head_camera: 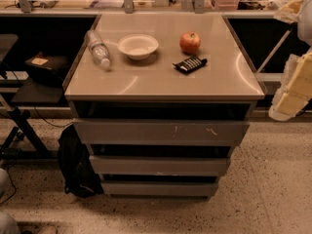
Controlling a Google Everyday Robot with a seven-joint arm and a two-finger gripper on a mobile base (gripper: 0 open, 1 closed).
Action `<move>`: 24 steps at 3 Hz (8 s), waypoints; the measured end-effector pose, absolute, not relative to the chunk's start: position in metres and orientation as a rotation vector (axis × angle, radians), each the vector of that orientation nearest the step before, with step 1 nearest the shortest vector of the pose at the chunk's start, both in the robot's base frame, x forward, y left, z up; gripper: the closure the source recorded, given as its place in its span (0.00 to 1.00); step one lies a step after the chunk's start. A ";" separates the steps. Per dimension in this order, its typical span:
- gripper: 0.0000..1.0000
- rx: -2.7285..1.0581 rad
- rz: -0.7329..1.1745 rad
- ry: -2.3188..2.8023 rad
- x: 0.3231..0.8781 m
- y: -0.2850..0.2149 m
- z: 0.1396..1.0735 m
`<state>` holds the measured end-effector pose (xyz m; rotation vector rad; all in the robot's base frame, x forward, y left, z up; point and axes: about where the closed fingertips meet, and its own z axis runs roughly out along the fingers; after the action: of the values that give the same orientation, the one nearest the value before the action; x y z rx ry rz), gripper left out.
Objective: Open top drawer
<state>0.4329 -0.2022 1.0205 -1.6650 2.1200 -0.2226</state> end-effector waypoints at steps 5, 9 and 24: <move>0.00 -1.521 -0.161 1.898 0.351 -0.214 0.922; 0.00 -1.596 0.105 1.842 0.380 -0.149 0.760; 0.00 -1.532 -0.181 2.045 0.555 -0.179 0.618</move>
Offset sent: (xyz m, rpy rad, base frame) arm -0.0305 0.0000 -0.0214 0.0042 -0.0009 0.0123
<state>0.5545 -0.1789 0.6179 -1.5323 2.0450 -0.1807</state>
